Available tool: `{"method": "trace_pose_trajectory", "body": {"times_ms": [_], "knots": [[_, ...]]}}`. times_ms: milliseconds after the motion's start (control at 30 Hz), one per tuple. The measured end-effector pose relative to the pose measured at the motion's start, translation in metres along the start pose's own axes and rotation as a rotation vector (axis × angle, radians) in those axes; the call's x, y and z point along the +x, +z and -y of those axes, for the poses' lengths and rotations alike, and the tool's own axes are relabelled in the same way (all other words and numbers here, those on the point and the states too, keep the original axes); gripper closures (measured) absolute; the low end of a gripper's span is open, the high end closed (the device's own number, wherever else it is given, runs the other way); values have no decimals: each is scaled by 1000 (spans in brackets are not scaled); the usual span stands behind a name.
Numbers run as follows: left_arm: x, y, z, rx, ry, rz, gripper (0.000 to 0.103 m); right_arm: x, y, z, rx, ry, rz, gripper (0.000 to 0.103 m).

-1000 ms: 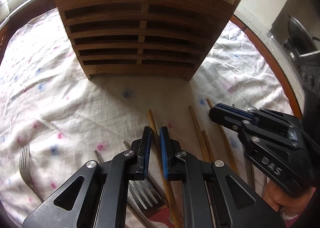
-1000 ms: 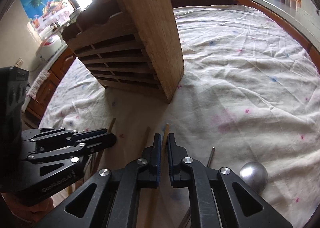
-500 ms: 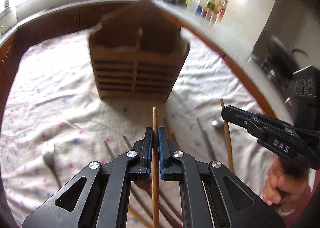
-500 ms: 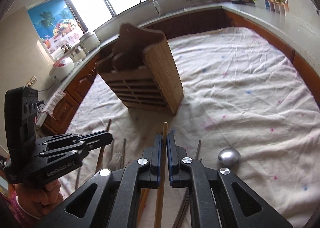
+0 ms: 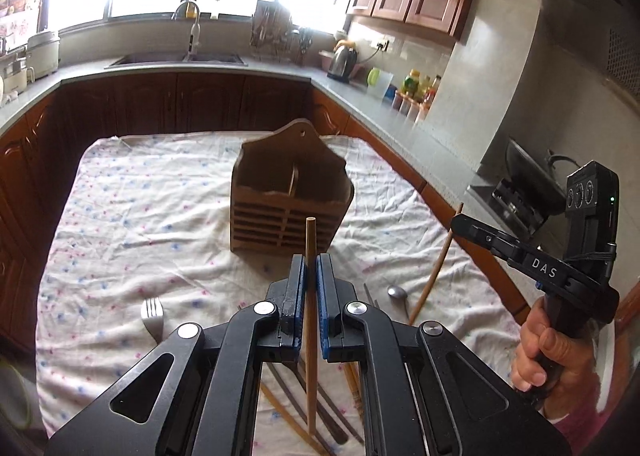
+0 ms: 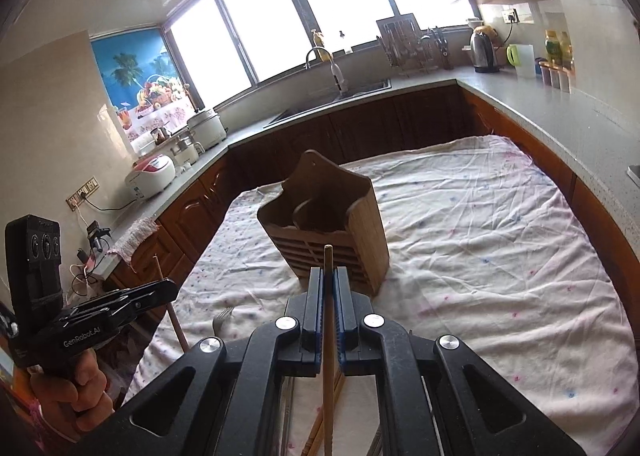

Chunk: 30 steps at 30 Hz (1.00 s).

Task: Organize utensils
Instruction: 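Lift both held chopsticks upright and lower them into the wooden utensil holder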

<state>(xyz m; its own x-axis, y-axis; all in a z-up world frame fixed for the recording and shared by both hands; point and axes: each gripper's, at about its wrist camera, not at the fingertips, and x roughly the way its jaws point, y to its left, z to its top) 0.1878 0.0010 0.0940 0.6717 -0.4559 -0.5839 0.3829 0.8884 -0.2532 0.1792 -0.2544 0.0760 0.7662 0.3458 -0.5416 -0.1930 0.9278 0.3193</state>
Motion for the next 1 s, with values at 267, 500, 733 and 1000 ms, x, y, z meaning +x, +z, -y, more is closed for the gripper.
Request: {"method": "trace_pose_trajectory", "body": {"times_ms": [267, 500, 733, 1000], "knots": [[-26, 16, -2, 1, 22, 104, 98, -20, 19, -8, -18, 6, 77, 98], [-35, 29, -7, -3, 39, 166, 98, -22, 32, -9, -19, 17, 109, 98], [-38, 47, -17, -24, 49, 218, 98, -21, 51, -8, -17, 16, 151, 98], [-39, 88, -26, -25, 77, 308, 98, -21, 90, -9, -6, 16, 235, 98]]}}
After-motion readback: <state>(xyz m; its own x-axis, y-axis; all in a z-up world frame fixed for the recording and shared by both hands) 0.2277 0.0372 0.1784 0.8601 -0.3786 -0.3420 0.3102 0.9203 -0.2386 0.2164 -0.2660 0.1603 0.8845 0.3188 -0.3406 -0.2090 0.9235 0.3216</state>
